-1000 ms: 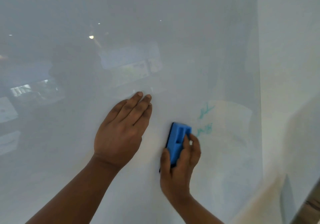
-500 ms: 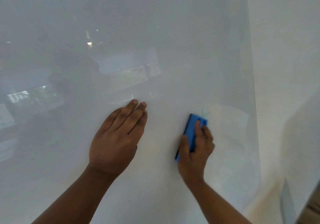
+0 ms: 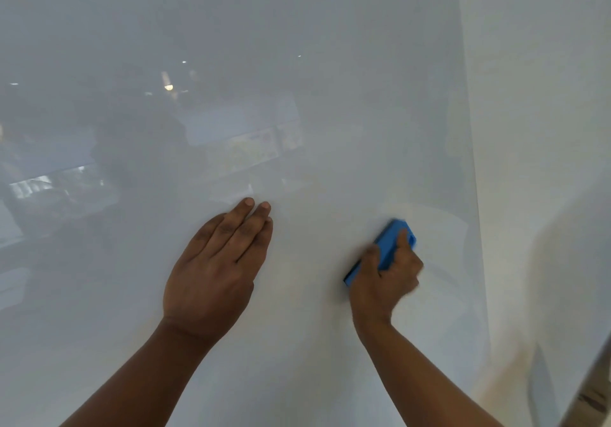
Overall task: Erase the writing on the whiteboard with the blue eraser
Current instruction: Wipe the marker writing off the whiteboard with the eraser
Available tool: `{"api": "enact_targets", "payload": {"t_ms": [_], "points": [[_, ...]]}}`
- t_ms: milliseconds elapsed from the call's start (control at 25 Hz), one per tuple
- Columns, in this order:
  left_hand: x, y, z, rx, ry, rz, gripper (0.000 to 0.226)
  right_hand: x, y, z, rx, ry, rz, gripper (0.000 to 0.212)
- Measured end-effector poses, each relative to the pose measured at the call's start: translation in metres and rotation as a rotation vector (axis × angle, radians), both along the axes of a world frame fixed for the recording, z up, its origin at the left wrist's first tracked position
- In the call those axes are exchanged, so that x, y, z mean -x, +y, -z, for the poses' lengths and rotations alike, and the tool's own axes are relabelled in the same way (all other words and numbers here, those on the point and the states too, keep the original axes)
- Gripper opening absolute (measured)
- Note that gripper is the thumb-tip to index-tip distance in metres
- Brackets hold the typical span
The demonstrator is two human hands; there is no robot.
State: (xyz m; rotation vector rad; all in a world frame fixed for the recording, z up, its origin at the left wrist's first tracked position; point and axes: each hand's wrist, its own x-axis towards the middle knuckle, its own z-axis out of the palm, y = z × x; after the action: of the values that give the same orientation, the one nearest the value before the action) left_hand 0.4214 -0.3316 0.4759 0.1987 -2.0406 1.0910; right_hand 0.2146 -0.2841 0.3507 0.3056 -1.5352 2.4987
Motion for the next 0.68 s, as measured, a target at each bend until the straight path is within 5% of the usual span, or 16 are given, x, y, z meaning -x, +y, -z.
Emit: {"api": "enact_targets", "payload": {"t_ms": [160, 400, 560, 680], "points": [[-0.001, -0.001, 0.003, -0.004, 0.007, 0.006, 0.055, -0.008, -0.004, -0.015, -0.105, 0.471, 0.043, 0.059], [0.000, 0.001, 0.002, -0.023, 0.007, 0.006, 0.059, 0.014, 0.003, 0.009, -0.047, -0.205, -0.006, 0.057], [0.000, -0.002, 0.003, -0.018, 0.022, 0.024, 0.058, -0.003, 0.003, -0.036, -0.089, 0.340, -0.024, 0.060], [0.000, 0.000, 0.003, -0.027, 0.026, 0.033, 0.059, 0.017, 0.004, -0.003, -0.148, 0.373, 0.030, 0.060]]}}
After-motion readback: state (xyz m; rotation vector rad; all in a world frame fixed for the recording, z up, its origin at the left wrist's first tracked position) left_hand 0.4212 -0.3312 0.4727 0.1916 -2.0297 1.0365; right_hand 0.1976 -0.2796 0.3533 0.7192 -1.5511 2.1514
